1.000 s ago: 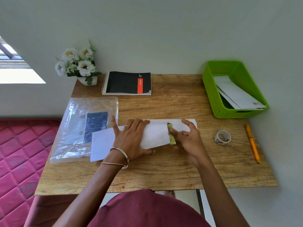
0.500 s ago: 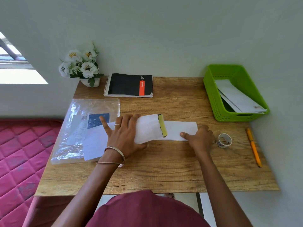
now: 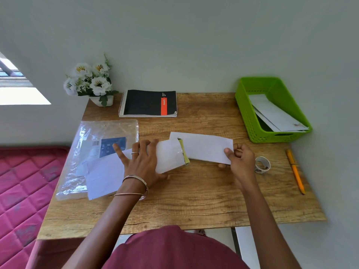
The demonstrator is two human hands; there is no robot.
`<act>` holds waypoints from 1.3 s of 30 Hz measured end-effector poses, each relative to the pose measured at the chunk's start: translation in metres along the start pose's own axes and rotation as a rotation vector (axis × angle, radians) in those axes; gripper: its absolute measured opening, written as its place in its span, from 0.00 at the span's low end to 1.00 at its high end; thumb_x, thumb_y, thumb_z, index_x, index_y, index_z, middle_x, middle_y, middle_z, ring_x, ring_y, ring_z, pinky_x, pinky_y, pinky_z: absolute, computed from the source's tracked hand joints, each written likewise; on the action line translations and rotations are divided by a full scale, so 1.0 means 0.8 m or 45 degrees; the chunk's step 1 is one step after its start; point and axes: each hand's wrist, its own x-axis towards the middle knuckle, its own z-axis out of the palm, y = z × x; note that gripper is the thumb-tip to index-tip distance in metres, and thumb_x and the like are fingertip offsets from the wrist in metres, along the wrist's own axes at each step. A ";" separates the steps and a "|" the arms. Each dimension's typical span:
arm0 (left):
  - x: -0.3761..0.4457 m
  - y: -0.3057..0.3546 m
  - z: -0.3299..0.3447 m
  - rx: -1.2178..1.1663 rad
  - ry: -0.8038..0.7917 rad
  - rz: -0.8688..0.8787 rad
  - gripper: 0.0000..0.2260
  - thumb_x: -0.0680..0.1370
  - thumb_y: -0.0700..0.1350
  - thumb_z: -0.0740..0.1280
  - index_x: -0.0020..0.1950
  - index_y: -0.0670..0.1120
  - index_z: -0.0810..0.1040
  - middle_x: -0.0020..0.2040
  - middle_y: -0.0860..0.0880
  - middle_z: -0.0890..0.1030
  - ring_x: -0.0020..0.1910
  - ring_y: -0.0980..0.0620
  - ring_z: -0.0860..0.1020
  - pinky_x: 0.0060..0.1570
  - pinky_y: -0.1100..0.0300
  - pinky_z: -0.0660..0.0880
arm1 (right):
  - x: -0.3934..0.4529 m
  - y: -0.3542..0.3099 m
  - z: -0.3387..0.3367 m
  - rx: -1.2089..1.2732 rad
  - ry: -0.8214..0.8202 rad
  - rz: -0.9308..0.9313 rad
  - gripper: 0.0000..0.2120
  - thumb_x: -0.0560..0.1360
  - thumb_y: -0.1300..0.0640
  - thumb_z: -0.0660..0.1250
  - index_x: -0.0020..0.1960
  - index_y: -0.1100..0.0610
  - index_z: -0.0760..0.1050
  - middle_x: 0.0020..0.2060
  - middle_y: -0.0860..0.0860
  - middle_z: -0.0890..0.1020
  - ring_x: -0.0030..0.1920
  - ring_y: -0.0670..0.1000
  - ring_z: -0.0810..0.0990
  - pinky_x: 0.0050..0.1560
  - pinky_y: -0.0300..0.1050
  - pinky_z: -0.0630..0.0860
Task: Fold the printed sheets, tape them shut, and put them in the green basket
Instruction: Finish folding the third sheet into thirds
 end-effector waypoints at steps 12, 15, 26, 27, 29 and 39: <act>0.001 -0.008 0.011 -0.224 -0.071 -0.147 0.51 0.59 0.69 0.72 0.73 0.52 0.49 0.70 0.45 0.57 0.73 0.41 0.51 0.59 0.27 0.31 | -0.012 0.000 -0.036 0.405 0.057 -0.022 0.13 0.76 0.66 0.66 0.59 0.61 0.71 0.47 0.52 0.83 0.40 0.47 0.83 0.29 0.42 0.80; 0.001 -0.008 0.010 -0.257 -0.073 -0.140 0.51 0.60 0.68 0.72 0.73 0.52 0.49 0.70 0.46 0.57 0.73 0.41 0.51 0.59 0.28 0.30 | -0.013 0.005 -0.037 0.308 0.027 -0.023 0.13 0.76 0.66 0.66 0.59 0.63 0.71 0.48 0.55 0.82 0.40 0.51 0.83 0.28 0.44 0.80; 0.007 -0.006 0.002 -0.178 -0.086 -0.040 0.52 0.59 0.69 0.71 0.73 0.53 0.47 0.70 0.46 0.57 0.73 0.42 0.51 0.61 0.27 0.31 | 0.000 -0.012 -0.046 0.120 -0.061 -0.153 0.10 0.75 0.65 0.68 0.55 0.59 0.72 0.42 0.58 0.83 0.33 0.51 0.75 0.22 0.38 0.71; 0.007 -0.006 0.002 -0.171 -0.081 -0.034 0.52 0.59 0.69 0.71 0.73 0.53 0.47 0.69 0.46 0.57 0.73 0.42 0.51 0.61 0.27 0.31 | 0.002 -0.014 -0.046 0.095 -0.057 -0.164 0.10 0.75 0.64 0.68 0.55 0.58 0.72 0.41 0.58 0.83 0.33 0.50 0.75 0.22 0.37 0.71; 0.006 -0.006 0.003 -0.160 -0.071 -0.026 0.52 0.59 0.70 0.71 0.73 0.53 0.48 0.69 0.46 0.57 0.72 0.42 0.52 0.61 0.27 0.31 | 0.005 -0.017 -0.046 0.055 -0.050 -0.183 0.09 0.75 0.64 0.68 0.53 0.57 0.73 0.38 0.56 0.82 0.32 0.48 0.75 0.23 0.36 0.70; 0.002 -0.005 0.003 -0.138 -0.123 -0.048 0.53 0.58 0.71 0.70 0.73 0.55 0.45 0.68 0.46 0.56 0.72 0.40 0.51 0.60 0.28 0.31 | 0.016 -0.024 -0.047 -0.123 -0.095 -0.280 0.10 0.74 0.62 0.70 0.47 0.48 0.73 0.38 0.51 0.83 0.37 0.48 0.78 0.34 0.44 0.73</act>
